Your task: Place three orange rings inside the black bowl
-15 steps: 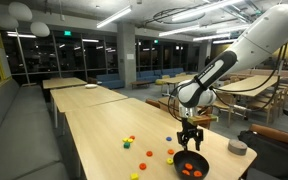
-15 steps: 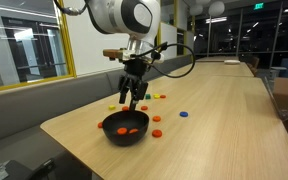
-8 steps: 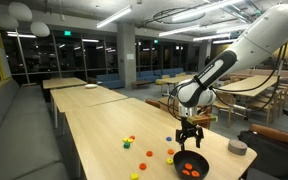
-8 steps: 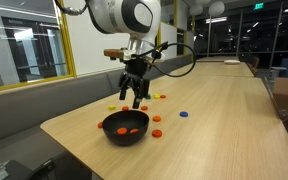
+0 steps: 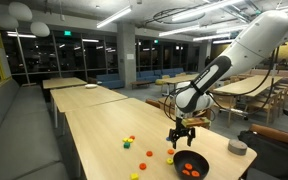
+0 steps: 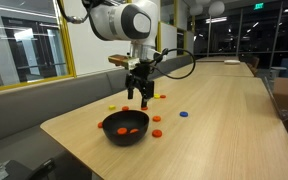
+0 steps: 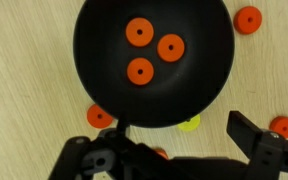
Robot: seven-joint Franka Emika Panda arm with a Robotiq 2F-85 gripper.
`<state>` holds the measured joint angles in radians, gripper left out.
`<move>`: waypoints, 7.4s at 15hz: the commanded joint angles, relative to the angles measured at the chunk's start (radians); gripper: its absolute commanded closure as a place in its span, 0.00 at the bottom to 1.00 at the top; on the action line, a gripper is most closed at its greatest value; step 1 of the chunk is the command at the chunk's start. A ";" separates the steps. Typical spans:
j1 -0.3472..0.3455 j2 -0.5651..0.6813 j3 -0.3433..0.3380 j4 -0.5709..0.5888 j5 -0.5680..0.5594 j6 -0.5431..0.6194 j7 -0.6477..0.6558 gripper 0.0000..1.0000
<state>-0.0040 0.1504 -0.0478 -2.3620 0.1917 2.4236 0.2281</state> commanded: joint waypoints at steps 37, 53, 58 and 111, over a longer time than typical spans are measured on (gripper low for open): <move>0.020 0.397 -0.084 0.291 -0.127 0.224 0.034 0.00; 0.038 0.366 -0.087 0.252 -0.127 0.227 0.067 0.00; 0.039 0.364 -0.090 0.247 -0.128 0.228 0.075 0.00; 0.177 0.116 -0.236 0.115 -0.392 0.124 0.293 0.75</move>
<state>0.1405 0.3778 -0.2546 -2.1782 -0.1125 2.6310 0.4550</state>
